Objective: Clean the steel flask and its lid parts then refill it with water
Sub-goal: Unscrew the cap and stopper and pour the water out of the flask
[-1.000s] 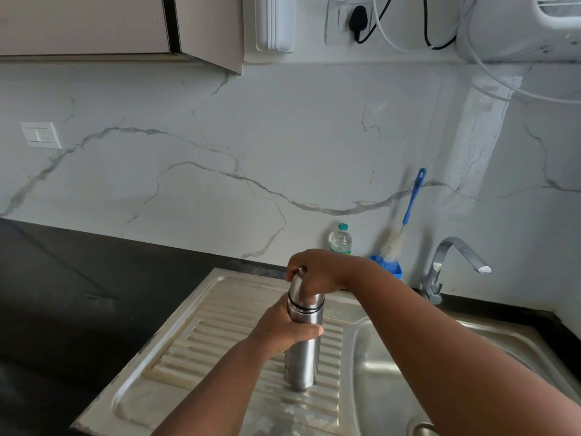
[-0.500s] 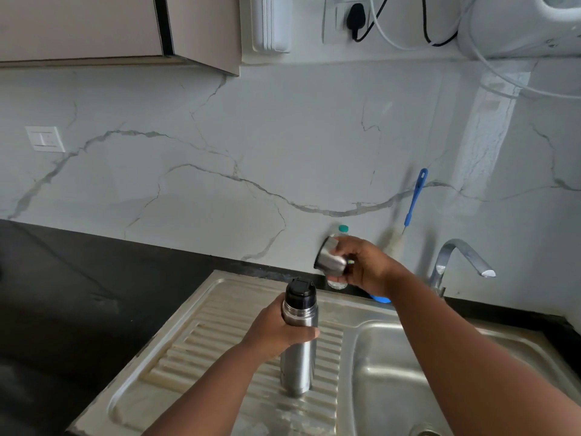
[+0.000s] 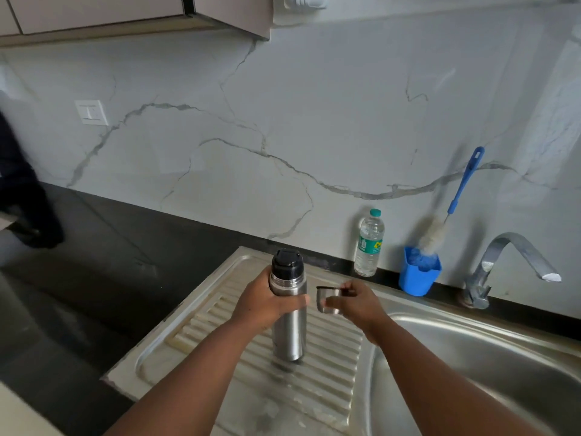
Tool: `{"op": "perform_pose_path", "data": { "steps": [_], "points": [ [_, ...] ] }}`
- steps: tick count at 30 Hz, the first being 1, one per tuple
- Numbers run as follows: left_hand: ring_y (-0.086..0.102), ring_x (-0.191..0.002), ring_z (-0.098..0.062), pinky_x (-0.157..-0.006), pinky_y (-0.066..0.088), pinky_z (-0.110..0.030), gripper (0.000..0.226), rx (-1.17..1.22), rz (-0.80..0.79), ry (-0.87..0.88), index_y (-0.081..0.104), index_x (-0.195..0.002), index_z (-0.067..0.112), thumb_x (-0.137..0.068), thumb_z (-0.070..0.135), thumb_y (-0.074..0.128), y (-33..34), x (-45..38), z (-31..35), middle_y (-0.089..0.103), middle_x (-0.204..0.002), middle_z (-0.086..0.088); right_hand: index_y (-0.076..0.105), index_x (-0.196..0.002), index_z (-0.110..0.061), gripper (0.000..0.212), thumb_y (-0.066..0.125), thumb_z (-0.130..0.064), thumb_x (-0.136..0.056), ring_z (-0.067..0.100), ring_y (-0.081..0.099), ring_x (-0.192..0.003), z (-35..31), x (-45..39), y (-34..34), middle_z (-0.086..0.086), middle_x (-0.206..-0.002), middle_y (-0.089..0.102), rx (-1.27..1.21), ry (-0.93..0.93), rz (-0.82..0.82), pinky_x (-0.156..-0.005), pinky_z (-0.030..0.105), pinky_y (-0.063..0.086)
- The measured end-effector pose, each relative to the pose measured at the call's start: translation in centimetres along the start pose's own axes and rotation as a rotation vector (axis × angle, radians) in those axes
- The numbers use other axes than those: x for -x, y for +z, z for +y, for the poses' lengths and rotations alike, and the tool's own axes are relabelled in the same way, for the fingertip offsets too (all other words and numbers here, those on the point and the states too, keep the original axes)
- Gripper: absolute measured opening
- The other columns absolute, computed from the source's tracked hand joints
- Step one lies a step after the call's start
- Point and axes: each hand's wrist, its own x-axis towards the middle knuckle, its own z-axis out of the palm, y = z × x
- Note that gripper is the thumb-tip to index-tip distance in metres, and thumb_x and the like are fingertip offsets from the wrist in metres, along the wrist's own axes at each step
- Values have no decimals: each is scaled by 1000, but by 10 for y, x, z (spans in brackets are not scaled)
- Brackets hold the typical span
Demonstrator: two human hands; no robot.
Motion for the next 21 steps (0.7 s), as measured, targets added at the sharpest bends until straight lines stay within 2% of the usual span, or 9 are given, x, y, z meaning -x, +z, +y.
{"op": "perform_pose_path", "data": {
  "steps": [2,4,8,11,13,15,19,21],
  "points": [
    [69,-90,-4,-90,55,-41,63,7,40,-17,62,-103,39,-46,53,85,-5,0,-4,73,-95,19,59,-78,-9,33,86,-19,-63,18,56,-73,10,-3,9,7,-82,64,308,-65,45,-60,27,43],
    [69,-90,-4,-91,55,-41,63,-8,69,-30,62,-103,39,-46,55,85,-9,1,-9,72,-94,20,51,-68,-18,37,87,-25,-61,17,55,-75,19,-2,18,3,-84,61,515,-113,35,-59,25,40],
    [68,-91,-3,-90,54,-41,62,-40,112,-49,61,-104,40,-48,58,83,-17,0,-17,72,-95,19,42,-66,-31,45,86,-28,-61,15,51,-81,36,-4,32,-1,-93,51,679,-159,-87,-53,15,33],
    [68,-92,-5,-91,54,-42,63,-48,102,-57,60,-105,40,-49,58,83,-20,-2,-20,72,-96,18,58,-80,-24,30,83,-28,-64,18,57,-83,48,-6,38,2,-102,51,738,-191,-111,-66,23,47],
    [68,-93,-6,-91,54,-44,62,-51,86,-54,60,-105,41,-51,57,84,-20,-2,-22,72,-97,18,63,-102,-16,38,81,-27,-70,18,55,-85,54,-6,40,1,-104,45,755,-184,-116,-74,25,47],
    [68,-94,-5,-92,54,-44,60,-49,82,-52,59,-105,43,-52,57,84,-19,-2,-25,72,-97,18,61,-108,-14,42,79,-27,-73,16,52,-85,59,-6,42,-1,-105,41,761,-185,-111,-76,24,45],
    [68,-94,-6,-92,54,-44,59,-30,95,-52,58,-105,44,-52,57,83,-17,-1,-28,72,-97,18,51,-104,-19,38,75,-26,-76,22,58,-93,61,-3,43,2,-113,44,783,-193,-97,-81,32,51],
    [68,-94,-6,-92,54,-44,59,-12,89,-52,58,-105,45,-53,55,84,-16,-1,-28,72,-97,17,47,-111,-18,45,75,-25,-76,25,59,-97,63,-1,43,4,-119,43,794,-198,-103,-82,34,52]
  ]
}}
